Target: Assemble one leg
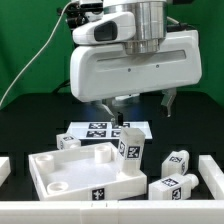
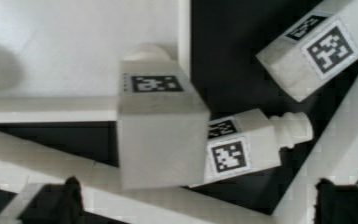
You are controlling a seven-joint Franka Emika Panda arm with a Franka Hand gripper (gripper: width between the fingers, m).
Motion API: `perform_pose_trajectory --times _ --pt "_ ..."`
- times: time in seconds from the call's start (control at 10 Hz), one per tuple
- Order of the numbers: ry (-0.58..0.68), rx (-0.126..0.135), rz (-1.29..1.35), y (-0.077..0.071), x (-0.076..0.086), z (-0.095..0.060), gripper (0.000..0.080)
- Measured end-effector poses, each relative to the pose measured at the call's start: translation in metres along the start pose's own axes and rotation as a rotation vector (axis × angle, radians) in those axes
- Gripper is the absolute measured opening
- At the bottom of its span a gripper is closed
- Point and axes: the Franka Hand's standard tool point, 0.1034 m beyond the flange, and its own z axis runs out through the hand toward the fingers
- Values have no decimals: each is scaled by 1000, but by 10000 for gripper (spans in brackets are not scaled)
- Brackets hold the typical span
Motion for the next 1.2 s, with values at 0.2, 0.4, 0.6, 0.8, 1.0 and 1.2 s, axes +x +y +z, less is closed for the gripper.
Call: perform_pose_trajectory --times 0.2,0.4,0.6,0.8,1.0,1.2 --pt "0 -2 4 2 1 0 649" --pt "0 -2 4 2 1 0 649" --pt "-3 -5 13 8 -3 4 649" --pt "0 -8 19 11 -6 11 649" --pt "11 -9 23 14 -9 23 649" --pt "3 -6 19 16 -11 28 649"
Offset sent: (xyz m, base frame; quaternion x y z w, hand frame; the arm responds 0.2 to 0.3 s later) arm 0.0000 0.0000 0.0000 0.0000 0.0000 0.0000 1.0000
